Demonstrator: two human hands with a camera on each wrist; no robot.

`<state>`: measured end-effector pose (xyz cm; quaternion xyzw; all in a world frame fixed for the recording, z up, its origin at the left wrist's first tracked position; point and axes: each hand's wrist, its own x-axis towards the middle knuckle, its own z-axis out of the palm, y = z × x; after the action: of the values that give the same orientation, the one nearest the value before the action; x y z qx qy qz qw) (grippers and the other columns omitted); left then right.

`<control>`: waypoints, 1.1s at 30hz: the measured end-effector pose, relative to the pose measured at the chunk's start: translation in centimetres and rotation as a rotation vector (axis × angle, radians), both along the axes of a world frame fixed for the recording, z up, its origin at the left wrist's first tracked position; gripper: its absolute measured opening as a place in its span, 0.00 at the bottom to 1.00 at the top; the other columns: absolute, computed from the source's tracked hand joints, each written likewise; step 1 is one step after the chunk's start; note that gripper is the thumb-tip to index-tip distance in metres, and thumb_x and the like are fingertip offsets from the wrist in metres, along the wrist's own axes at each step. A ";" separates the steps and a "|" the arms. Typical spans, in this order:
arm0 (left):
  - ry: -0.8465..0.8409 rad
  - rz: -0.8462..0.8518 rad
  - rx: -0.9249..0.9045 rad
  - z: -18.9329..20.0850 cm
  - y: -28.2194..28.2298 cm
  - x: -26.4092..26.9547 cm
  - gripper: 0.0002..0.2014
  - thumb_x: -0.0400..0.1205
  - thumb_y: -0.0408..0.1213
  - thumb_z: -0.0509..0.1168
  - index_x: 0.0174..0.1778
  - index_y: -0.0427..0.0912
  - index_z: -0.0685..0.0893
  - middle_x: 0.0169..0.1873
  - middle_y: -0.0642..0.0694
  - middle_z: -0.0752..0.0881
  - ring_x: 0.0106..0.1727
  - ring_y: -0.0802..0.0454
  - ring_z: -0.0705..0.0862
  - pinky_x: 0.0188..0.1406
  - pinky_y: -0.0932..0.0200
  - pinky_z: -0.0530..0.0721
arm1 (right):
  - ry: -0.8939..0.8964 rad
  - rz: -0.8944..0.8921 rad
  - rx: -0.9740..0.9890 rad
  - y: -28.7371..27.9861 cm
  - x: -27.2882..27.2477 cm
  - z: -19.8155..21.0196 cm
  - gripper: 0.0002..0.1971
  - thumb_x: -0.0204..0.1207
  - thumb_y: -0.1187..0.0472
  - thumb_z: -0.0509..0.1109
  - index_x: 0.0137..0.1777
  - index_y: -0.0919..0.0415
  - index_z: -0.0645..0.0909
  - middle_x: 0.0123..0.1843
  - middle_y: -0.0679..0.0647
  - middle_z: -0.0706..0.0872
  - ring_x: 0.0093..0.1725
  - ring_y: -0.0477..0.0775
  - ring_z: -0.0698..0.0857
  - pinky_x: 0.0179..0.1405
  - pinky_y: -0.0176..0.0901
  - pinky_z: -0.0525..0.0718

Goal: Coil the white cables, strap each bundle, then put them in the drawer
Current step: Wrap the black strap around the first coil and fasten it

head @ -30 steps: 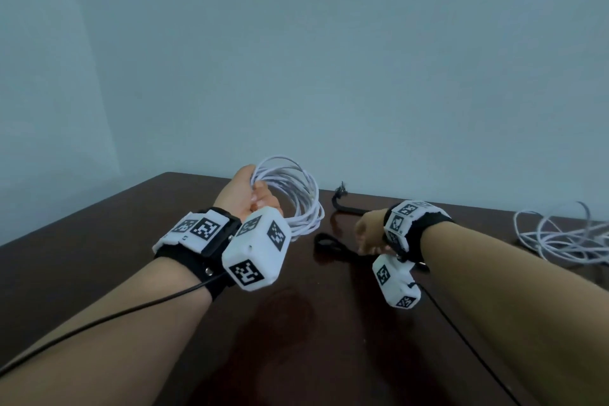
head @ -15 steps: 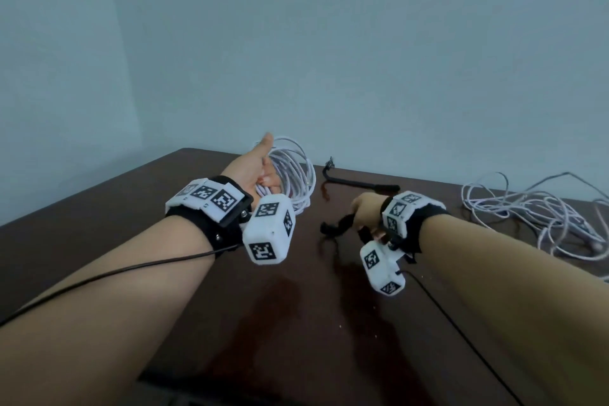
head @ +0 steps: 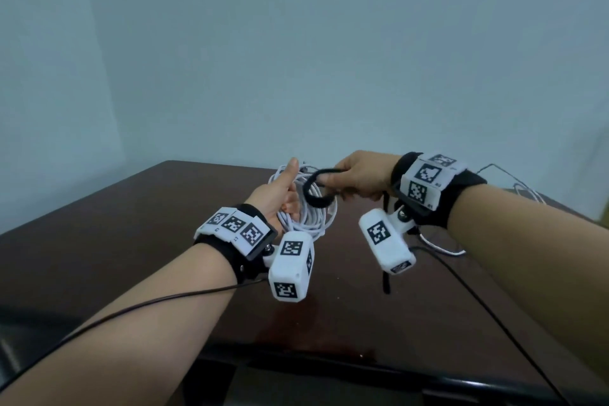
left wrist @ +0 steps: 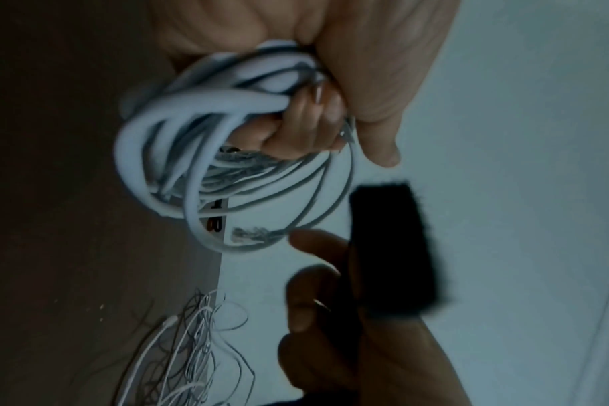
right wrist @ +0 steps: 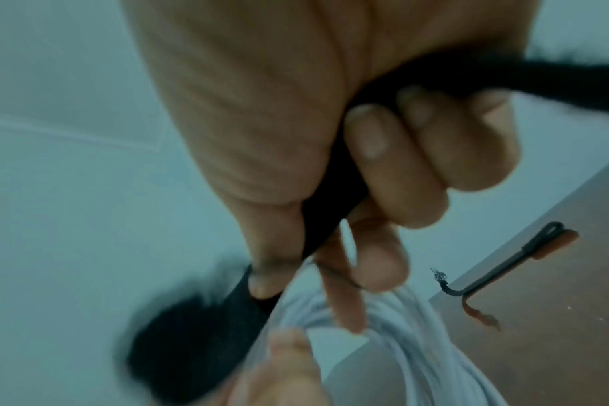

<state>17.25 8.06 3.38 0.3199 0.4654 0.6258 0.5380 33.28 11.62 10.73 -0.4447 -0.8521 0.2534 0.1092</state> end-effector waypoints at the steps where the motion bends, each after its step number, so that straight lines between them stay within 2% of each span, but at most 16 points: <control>1: 0.004 0.003 0.018 0.2 -0.2 0.5 0.21 0.75 0.58 0.68 0.31 0.46 0.70 0.12 0.45 0.71 0.11 0.55 0.71 0.15 0.69 0.65 | -0.083 -0.012 0.038 -0.8 -0.2 -0.2 0.24 0.75 0.36 0.63 0.38 0.58 0.83 0.23 0.49 0.80 0.18 0.47 0.70 0.18 0.32 0.69; 2: 0.003 -0.006 0.038 0.4 -0.4 1.0 0.21 0.76 0.57 0.67 0.32 0.45 0.71 0.14 0.37 0.77 0.14 0.52 0.79 0.15 0.68 0.67 | -0.161 -0.028 0.075 -1.5 -0.4 -0.6 0.26 0.75 0.35 0.62 0.38 0.59 0.82 0.24 0.50 0.81 0.19 0.47 0.72 0.20 0.33 0.71; 3: 0.010 -0.019 0.050 0.6 -0.7 1.3 0.20 0.76 0.58 0.67 0.32 0.45 0.72 0.16 0.33 0.78 0.47 0.31 0.84 0.18 0.67 0.68 | -0.211 -0.053 0.114 -1.8 -0.6 -1.0 0.26 0.77 0.36 0.60 0.37 0.60 0.81 0.24 0.51 0.81 0.21 0.49 0.74 0.24 0.36 0.73; 4: 0.018 -0.030 0.063 0.7 -0.8 1.6 0.20 0.75 0.59 0.68 0.33 0.46 0.72 0.14 0.38 0.74 0.19 0.59 0.43 0.23 0.64 0.65 | -0.242 -0.088 0.163 -2.1 -0.7 -1.3 0.25 0.80 0.40 0.59 0.35 0.62 0.79 0.25 0.53 0.80 0.25 0.51 0.75 0.27 0.39 0.73; 5: 0.036 -0.028 0.072 0.7 -0.9 1.9 0.20 0.74 0.60 0.69 0.32 0.47 0.72 0.14 0.46 0.68 0.15 0.55 0.68 0.27 0.62 0.61 | -0.267 -0.127 0.229 -2.3 -0.9 -1.5 0.23 0.81 0.45 0.60 0.32 0.62 0.76 0.26 0.53 0.78 0.27 0.53 0.76 0.28 0.40 0.72; 8: 0.099 -0.020 0.087 0.7 -0.9 2.9 0.19 0.79 0.54 0.67 0.29 0.47 0.70 0.17 0.53 0.62 0.15 0.57 0.61 0.24 0.63 0.61 | -0.356 -0.211 0.336 -2.9 -1.5 -1.8 0.18 0.81 0.56 0.60 0.29 0.60 0.69 0.29 0.53 0.74 0.30 0.53 0.74 0.27 0.41 0.70; 10: 0.161 -0.052 0.111 0.9 -1.2 3.8 0.19 0.82 0.49 0.65 0.29 0.46 0.69 0.15 0.53 0.63 0.14 0.58 0.61 0.16 0.67 0.62 | -0.308 -0.216 0.307 -2.6 -1.9 -2.4 0.14 0.81 0.59 0.61 0.32 0.58 0.70 0.33 0.52 0.74 0.35 0.52 0.76 0.35 0.41 0.74; 12: 0.223 -0.068 0.127 0.9 -1.3 4.3 0.19 0.82 0.47 0.65 0.29 0.45 0.69 0.14 0.52 0.65 0.13 0.58 0.62 0.15 0.67 0.63 | -0.022 -0.210 0.123 -2.1 -1.7 -3.2 0.10 0.78 0.63 0.64 0.34 0.55 0.73 0.35 0.51 0.78 0.33 0.49 0.79 0.34 0.38 0.79; 14: 0.260 -0.078 0.149 0.7 -1.2 4.2 0.18 0.83 0.45 0.65 0.30 0.43 0.70 0.13 0.51 0.66 0.13 0.57 0.63 0.15 0.68 0.64 | 0.234 -0.219 -0.064 -2.1 -1.3 -3.2 0.13 0.79 0.66 0.63 0.32 0.54 0.73 0.31 0.50 0.77 0.23 0.43 0.78 0.23 0.33 0.77; 17: 0.395 -0.073 0.153 0.6 -0.9 3.5 0.16 0.83 0.44 0.66 0.32 0.40 0.74 0.15 0.49 0.71 0.16 0.55 0.66 0.17 0.66 0.66 | 0.409 -0.227 -0.425 -2.8 -0.8 -2.7 0.16 0.81 0.69 0.56 0.30 0.62 0.70 0.22 0.54 0.74 0.13 0.46 0.70 0.17 0.37 0.67; 19: 0.432 -0.086 0.139 0.7 -0.7 3.1 0.17 0.82 0.47 0.65 0.33 0.39 0.76 0.15 0.49 0.74 0.16 0.55 0.68 0.18 0.66 0.67 | 0.623 -0.188 -0.627 -3.2 -0.5 -2.4 0.18 0.80 0.72 0.50 0.29 0.66 0.69 0.13 0.56 0.72 0.08 0.48 0.70 0.11 0.32 0.67; 22: 0.429 -0.157 0.125 1.5 -0.5 2.6 0.21 0.81 0.56 0.62 0.34 0.41 0.73 0.15 0.51 0.70 0.15 0.57 0.66 0.17 0.67 0.66 | 0.951 -0.093 -0.874 -3.9 -0.6 -2.7 0.13 0.71 0.69 0.52 0.27 0.66 0.70 0.20 0.58 0.70 0.10 0.52 0.71 0.12 0.29 0.72; 24: 0.516 -0.175 0.098 2.1 -0.6 2.5 0.28 0.77 0.67 0.56 0.33 0.41 0.73 0.14 0.52 0.69 0.15 0.56 0.66 0.19 0.65 0.67 | 1.004 -0.036 -0.959 -3.9 -0.9 -3.2 0.11 0.73 0.58 0.55 0.31 0.60 0.65 0.30 0.57 0.66 0.15 0.52 0.71 0.16 0.32 0.74; 26: 0.594 -0.161 0.056 2.5 -0.7 2.5 0.33 0.75 0.72 0.50 0.31 0.42 0.74 0.13 0.52 0.69 0.16 0.56 0.67 0.20 0.64 0.68 | 1.025 -0.041 -0.999 -3.5 -1.2 -3.7 0.14 0.75 0.51 0.56 0.33 0.58 0.64 0.32 0.57 0.65 0.17 0.52 0.72 0.17 0.33 0.76; 29: 0.652 -0.096 0.003 2.7 -0.6 2.4 0.34 0.76 0.73 0.48 0.30 0.42 0.74 0.14 0.52 0.70 0.16 0.55 0.68 0.21 0.64 0.70 | 1.039 -0.049 -1.016 -3.3 -1.6 -4.1 0.15 0.78 0.52 0.56 0.35 0.62 0.69 0.31 0.56 0.69 0.16 0.51 0.75 0.17 0.32 0.76; 33: 0.661 0.012 0.019 2.8 0.2 1.6 0.29 0.79 0.68 0.54 0.30 0.43 0.74 0.16 0.50 0.73 0.17 0.53 0.68 0.22 0.64 0.69 | 1.051 -0.056 -0.941 -2.8 -1.9 -4.5 0.11 0.77 0.57 0.56 0.38 0.62 0.73 0.33 0.54 0.75 0.17 0.46 0.71 0.18 0.29 0.66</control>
<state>18.89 8.23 6.21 0.5080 0.6108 0.4957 0.3510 31.37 8.78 6.21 -0.2852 -0.4750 0.7732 0.3087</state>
